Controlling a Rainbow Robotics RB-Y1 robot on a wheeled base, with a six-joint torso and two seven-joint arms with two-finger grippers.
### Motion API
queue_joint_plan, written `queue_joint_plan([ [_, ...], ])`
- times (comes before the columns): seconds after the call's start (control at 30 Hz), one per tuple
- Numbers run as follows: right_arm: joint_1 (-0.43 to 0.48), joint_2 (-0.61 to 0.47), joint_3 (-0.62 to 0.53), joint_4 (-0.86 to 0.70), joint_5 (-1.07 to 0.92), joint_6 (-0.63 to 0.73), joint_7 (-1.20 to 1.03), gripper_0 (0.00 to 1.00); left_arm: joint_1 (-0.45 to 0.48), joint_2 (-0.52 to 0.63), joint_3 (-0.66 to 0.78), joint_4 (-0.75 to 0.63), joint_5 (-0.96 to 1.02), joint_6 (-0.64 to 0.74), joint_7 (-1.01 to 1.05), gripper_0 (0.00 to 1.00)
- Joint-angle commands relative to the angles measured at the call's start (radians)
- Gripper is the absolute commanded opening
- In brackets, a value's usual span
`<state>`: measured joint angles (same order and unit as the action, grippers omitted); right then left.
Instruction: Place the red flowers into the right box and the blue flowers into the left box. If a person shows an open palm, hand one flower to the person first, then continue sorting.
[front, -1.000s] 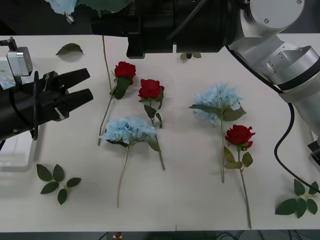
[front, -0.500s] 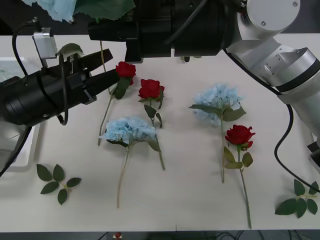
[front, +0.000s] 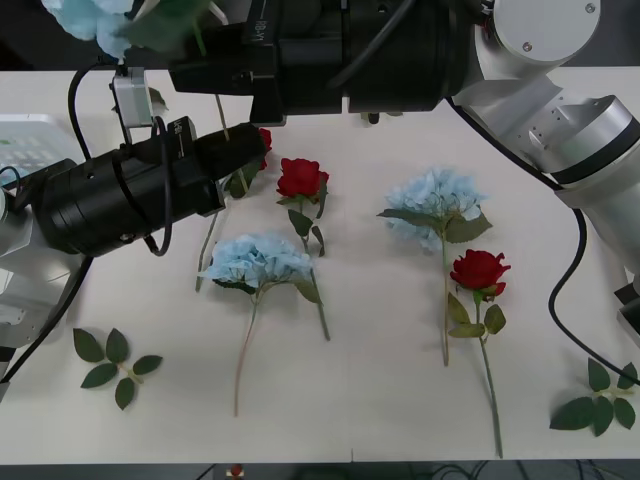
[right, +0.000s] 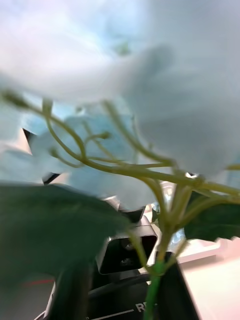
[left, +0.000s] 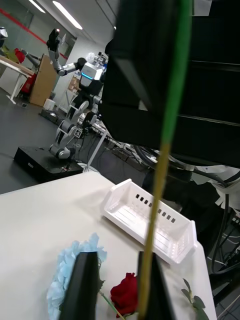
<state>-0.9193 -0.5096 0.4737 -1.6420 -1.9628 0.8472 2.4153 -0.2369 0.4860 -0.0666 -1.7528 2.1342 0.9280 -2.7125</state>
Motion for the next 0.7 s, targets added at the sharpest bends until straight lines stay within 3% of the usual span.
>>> queue_joint_plan([
  [0.03, -0.036, 0.016, -0.003, -0.013, -0.016, -0.013, 0.039, 0.92, -0.019, 0.005, 0.011, -0.031, -0.005, 0.006, 0.007, 0.0],
  [0.7, -0.036, -0.021, -0.003, -0.013, -0.022, -0.045, 0.074, 1.0, -0.015, 0.014, 0.08, -0.033, -0.007, 0.025, 0.007, 0.0],
])
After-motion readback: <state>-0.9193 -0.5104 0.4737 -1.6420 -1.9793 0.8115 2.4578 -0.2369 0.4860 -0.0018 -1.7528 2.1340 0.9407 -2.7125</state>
